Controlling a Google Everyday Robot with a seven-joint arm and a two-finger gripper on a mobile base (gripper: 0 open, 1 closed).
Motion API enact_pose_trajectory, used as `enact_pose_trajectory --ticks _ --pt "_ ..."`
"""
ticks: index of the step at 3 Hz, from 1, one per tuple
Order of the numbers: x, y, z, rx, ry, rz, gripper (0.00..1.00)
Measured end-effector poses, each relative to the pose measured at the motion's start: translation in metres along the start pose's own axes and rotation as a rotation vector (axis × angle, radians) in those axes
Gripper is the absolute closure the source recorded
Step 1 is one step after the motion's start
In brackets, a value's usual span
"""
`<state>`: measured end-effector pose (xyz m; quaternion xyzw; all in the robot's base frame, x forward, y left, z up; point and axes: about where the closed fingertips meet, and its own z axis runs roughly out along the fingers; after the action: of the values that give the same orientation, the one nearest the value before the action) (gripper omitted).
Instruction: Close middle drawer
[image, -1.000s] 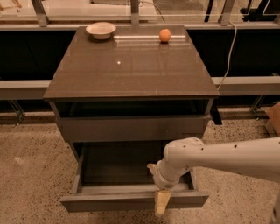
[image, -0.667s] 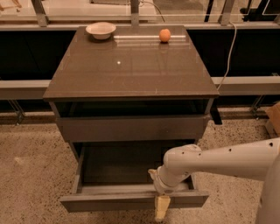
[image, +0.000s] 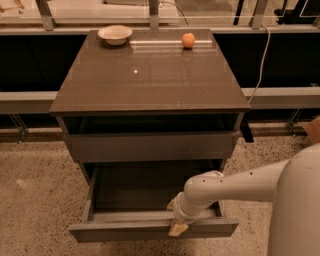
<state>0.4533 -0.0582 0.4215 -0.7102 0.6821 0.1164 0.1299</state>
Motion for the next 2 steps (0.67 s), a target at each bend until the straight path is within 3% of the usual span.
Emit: enact_pose_trajectory --ticks 1,2 --pt "-0.0045 -0.0169 0.0080 0.028 -0.005 -0.013 0.64" --pt "-0.0056 -0.0217 0.0097 0.034 -0.006 -0.016 0.63"
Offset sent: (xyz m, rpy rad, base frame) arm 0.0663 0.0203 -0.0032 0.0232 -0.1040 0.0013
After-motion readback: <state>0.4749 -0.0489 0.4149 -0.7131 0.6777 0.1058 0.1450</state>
